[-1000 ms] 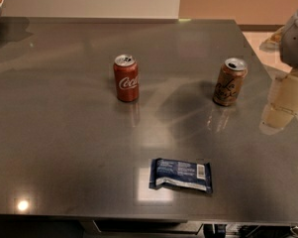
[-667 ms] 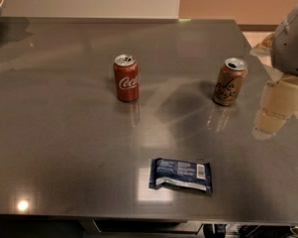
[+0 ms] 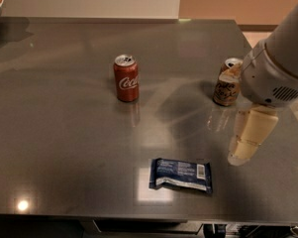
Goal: Move rxbar blueberry near coke can
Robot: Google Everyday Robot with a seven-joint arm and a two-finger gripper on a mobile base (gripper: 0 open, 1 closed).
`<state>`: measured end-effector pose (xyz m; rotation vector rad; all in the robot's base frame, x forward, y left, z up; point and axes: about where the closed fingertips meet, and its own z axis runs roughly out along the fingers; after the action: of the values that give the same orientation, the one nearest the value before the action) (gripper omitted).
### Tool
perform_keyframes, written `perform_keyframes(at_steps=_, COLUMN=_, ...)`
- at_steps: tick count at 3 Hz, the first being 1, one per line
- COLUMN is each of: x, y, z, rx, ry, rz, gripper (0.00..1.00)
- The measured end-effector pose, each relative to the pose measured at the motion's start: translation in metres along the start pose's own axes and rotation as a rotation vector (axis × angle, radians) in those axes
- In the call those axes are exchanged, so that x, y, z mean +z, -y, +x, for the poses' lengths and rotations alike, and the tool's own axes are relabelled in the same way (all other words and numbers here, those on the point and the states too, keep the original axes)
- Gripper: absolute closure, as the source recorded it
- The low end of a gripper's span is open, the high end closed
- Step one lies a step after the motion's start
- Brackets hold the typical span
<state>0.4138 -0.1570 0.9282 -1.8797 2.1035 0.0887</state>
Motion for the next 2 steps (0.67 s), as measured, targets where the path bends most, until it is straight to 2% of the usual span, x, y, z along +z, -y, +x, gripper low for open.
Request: perform_keyframes(at_steps=2, x=0.047, y=-0.031, z=-0.013, rx=-0.054, ry=0.047, rz=-0.106, gripper=0.0)
